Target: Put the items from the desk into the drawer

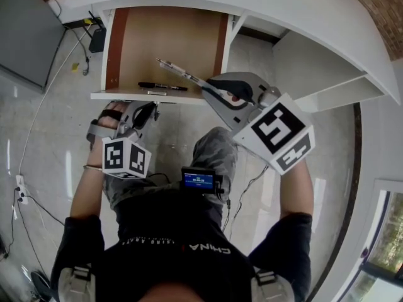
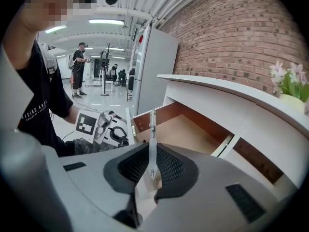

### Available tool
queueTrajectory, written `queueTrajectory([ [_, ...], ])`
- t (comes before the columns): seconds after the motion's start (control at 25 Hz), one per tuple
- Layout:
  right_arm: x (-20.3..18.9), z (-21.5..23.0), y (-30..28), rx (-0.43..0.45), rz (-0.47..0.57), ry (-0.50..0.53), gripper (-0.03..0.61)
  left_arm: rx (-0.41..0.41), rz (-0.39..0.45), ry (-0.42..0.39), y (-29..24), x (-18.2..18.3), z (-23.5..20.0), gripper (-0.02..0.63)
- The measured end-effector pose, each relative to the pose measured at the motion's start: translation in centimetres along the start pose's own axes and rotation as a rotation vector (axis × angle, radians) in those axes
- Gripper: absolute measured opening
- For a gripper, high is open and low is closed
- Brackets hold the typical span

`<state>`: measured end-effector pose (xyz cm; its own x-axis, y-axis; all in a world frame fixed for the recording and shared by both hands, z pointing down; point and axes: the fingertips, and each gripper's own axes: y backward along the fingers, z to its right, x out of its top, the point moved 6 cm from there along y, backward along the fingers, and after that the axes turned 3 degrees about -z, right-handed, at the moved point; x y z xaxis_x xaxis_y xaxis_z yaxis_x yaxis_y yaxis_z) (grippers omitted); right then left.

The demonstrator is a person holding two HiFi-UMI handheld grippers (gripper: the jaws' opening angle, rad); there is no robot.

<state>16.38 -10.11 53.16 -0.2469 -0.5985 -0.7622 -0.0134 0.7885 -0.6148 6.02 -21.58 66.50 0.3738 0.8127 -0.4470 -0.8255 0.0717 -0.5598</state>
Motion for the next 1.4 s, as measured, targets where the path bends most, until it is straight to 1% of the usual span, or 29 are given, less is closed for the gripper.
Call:
queueTrajectory([
  [0.2, 1.6, 1.6, -2.9, 0.060, -0.064, 0.071, 0.055, -0.002, 0.011, 0.003, 0.1, 0.1, 0.0, 0.035],
  [0.36, 1.8, 2.3, -5.3, 0.093, -0.134, 0.100, 0.054, 0.000, 0.019, 0.009, 0.1, 0.0, 0.0, 0.035],
  [0.76, 1.6, 2.5, -9.7, 0.174, -0.307, 0.157, 0.054, 0.000, 0.033, 0.006, 0.2, 0.1, -0.1, 0.035],
  [0.92, 1.4, 2.1, -11.0, 0.192, -0.374, 0.189, 0.055, -0.001, 0.036, 0.005, 0.2, 0.1, 0.0, 0.035],
  [1.0, 1.6, 1.8, -11.6, 0.206, -0.392, 0.213, 0.055, -0.001, 0.036, 0.007, 0.3, 0.1, 0.0, 0.035],
  [1.12, 1.8, 1.3, -13.0, 0.240, -0.412, 0.217, 0.054, -0.001, 0.035, 0.008, 0.2, 0.2, 0.0, 0.035],
  [1.28, 1.0, 1.7, -14.7, 0.249, -0.506, 0.226, 0.054, -0.001, 0.035, 0.008, 0.2, 0.2, 0.0, 0.035],
  [1.4, 0.3, 2.1, -15.6, 0.231, -0.592, 0.230, 0.055, 0.001, 0.041, 0.013, 0.2, 0.2, 0.0, 0.035],
])
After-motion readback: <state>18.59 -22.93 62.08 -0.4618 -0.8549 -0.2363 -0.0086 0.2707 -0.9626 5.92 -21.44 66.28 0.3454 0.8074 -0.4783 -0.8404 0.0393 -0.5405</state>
